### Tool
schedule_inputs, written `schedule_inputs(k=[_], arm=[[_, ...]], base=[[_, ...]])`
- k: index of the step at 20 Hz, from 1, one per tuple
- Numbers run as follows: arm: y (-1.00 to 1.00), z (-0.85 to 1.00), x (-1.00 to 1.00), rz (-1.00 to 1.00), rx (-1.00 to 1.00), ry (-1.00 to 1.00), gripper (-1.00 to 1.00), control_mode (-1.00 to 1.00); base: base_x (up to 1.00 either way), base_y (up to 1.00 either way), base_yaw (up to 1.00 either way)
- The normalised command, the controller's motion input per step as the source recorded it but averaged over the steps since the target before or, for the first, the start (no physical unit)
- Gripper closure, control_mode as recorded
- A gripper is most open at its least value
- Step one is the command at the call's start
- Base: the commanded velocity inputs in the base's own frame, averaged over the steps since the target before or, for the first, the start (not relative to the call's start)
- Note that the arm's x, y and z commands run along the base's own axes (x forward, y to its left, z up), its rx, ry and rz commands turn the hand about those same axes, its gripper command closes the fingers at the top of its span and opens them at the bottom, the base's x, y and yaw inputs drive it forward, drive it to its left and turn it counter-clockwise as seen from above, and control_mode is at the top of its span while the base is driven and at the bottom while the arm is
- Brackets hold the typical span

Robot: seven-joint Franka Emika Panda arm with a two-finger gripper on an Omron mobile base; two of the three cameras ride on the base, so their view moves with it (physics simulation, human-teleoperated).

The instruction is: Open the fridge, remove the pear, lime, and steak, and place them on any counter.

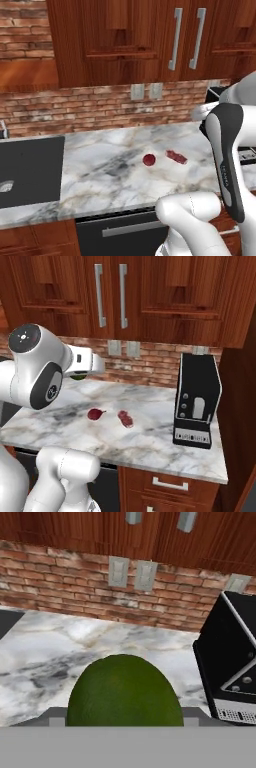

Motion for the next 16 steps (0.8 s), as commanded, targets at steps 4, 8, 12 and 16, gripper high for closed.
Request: schedule_inputs(k=[4, 8, 12, 16], arm=[[0.0, 0.0, 0.0, 0.0, 0.0, 0.0, 1.0, 1.0], [0.0, 0.0, 0.0, 0.0, 0.0, 0.0, 1.0, 1.0], [0.0, -0.26, 0.15, 0.0, -0.01, 0.22, 1.0, -1.0], [0.0, -0.51, 0.33, 0.0, -0.01, 0.17, 1.0, -1.0]], base=[[0.3, 0.0, 0.0], [0.13, 0.0, 0.0], [0.0, 0.0, 0.0], [0.0, 0.0, 0.0]])
